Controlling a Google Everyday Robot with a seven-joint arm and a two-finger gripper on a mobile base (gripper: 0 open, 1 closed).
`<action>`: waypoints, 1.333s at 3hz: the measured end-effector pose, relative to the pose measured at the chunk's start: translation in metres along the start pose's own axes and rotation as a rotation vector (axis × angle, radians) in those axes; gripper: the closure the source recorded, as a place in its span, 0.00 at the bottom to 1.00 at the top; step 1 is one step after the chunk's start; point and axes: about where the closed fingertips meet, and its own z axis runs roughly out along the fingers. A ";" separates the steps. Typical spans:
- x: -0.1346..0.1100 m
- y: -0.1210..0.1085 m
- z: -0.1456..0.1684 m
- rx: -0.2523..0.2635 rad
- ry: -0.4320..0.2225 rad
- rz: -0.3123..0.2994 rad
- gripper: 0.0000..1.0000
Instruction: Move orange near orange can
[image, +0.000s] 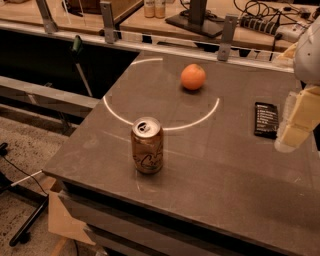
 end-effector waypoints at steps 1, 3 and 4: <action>-0.002 0.000 -0.003 0.012 -0.014 -0.008 0.00; 0.014 -0.071 0.023 0.071 -0.334 0.127 0.00; -0.011 -0.106 0.046 0.075 -0.539 0.249 0.00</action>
Offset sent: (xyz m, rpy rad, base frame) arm 0.0715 -0.0063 0.0101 0.5555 -0.1342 0.0541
